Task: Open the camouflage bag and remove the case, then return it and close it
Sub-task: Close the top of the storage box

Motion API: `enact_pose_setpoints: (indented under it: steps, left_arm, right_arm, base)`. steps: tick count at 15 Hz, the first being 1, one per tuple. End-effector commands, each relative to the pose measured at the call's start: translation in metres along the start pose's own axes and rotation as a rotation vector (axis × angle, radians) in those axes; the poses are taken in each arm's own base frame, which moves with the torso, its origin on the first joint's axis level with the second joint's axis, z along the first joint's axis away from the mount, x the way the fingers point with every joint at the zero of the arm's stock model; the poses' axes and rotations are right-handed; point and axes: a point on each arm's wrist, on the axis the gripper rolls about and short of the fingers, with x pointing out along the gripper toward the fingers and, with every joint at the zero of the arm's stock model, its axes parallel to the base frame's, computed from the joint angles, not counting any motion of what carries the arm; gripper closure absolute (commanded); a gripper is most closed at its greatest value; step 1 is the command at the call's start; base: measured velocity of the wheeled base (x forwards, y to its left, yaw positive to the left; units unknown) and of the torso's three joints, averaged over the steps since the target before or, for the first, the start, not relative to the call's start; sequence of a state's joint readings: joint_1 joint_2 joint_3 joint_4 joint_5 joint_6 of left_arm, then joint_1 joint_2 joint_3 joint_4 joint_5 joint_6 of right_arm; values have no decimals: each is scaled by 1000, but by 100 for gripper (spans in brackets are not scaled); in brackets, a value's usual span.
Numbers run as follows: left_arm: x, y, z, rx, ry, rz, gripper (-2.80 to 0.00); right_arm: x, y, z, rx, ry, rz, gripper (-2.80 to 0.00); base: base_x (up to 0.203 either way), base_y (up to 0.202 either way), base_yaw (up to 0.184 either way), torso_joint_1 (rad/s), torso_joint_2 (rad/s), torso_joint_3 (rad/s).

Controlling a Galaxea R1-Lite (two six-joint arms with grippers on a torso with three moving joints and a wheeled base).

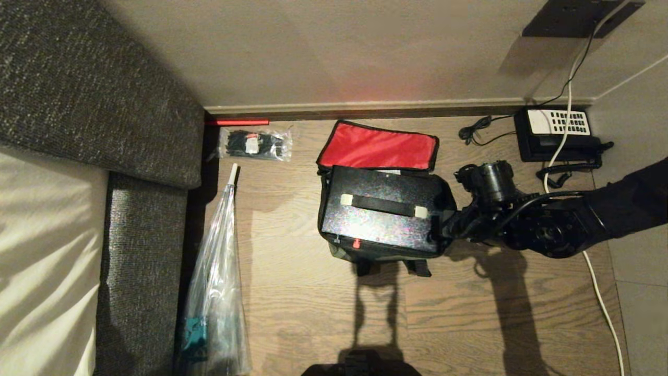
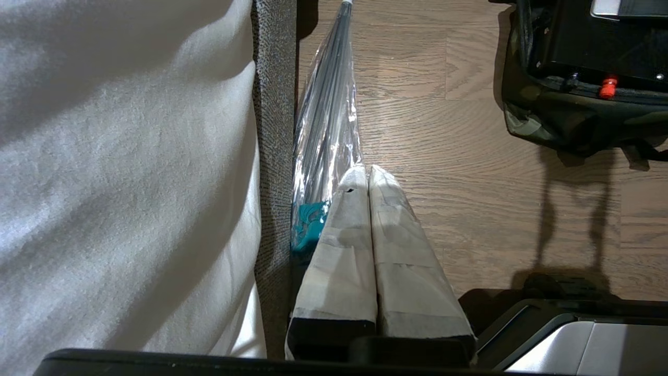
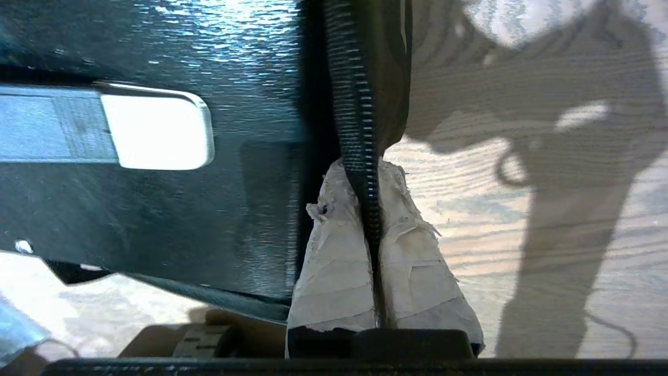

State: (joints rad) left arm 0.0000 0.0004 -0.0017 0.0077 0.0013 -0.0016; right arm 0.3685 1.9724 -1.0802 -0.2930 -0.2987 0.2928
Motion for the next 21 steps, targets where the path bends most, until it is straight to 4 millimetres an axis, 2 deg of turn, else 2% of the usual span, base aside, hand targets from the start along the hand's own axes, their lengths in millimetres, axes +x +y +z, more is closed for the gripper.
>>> enact_pose_setpoints:
  steps: [1, 2, 3, 6, 9, 12, 15, 16, 19, 21]
  left_arm:
    - [0, 0, 0, 0, -3, 0, 0]
    - [0, 0, 0, 0, -3, 0, 0]
    - [0, 0, 0, 0, -3, 0, 0]
    - [0, 0, 0, 0, -3, 2, 0]
    - [0, 0, 0, 0, -3, 0, 0]
    - [0, 0, 0, 0, -3, 0, 0]
    - [0, 0, 0, 0, -3, 0, 0]
    - [0, 0, 0, 0, -3, 0, 0]
    - [0, 0, 0, 0, -3, 0, 0]
    - [0, 0, 0, 0, -3, 1, 0]
  right_arm:
    - [11, 3, -5, -7, 16, -3, 0]
    - [14, 3, -6, -6, 20, -4, 0]
    - [16, 3, -8, -8, 33, 2, -280]
    - [15, 4, -9, -12, 36, 16, -280]
    - [-3, 1, 2, 4, -4, 34, -280]
    - [-33, -1, 24, 34, -55, 170, -280]
    - [-39, -14, 44, 72, -115, 184, -280]
    - [-37, -21, 51, 89, -137, 175, 0]
    - [-17, -33, 71, 117, -189, 195, 0]
    - [6, -34, 78, 127, -209, 189, 0]
  base:
    - [0, 0, 0, 0, 0, 0]
    - [0, 0, 0, 0, 0, 0]
    - [0, 0, 0, 0, 0, 0]
    - [0, 0, 0, 0, 0, 0]
    - [0, 0, 0, 0, 0, 0]
    - [0, 0, 0, 0, 0, 0]
    - [0, 0, 0, 0, 0, 0]
    - [0, 0, 0, 0, 0, 0]
    - [0, 0, 0, 0, 0, 0]
    - [0, 0, 0, 0, 0, 0]
